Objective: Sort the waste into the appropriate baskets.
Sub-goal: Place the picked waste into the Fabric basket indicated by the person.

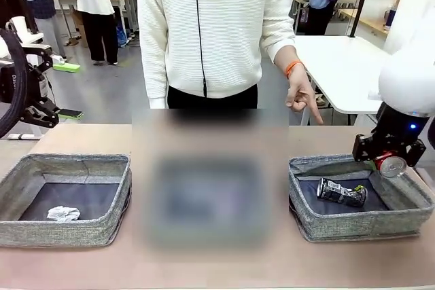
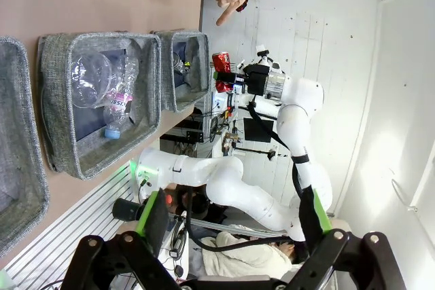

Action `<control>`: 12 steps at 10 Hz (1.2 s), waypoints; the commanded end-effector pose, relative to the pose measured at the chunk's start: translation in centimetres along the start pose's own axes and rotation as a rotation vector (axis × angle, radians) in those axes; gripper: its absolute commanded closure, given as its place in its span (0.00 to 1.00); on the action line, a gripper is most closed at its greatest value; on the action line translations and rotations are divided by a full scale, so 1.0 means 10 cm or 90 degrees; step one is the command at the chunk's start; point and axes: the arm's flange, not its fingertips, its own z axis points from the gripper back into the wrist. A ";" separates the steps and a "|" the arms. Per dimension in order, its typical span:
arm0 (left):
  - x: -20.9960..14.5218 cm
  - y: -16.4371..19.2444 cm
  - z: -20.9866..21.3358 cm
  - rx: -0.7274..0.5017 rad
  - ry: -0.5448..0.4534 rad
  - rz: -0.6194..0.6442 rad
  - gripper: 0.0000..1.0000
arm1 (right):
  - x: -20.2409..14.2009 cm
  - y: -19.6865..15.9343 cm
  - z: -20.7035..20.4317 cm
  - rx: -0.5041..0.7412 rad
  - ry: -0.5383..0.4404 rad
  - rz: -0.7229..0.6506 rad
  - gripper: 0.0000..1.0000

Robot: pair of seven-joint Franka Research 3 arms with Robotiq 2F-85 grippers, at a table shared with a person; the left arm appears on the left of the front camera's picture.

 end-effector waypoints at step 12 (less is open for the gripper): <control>0.00 -0.02 0.00 -0.016 -0.003 -0.012 0.00 | 0.06 0.09 0.13 0.040 -0.050 -0.099 0.00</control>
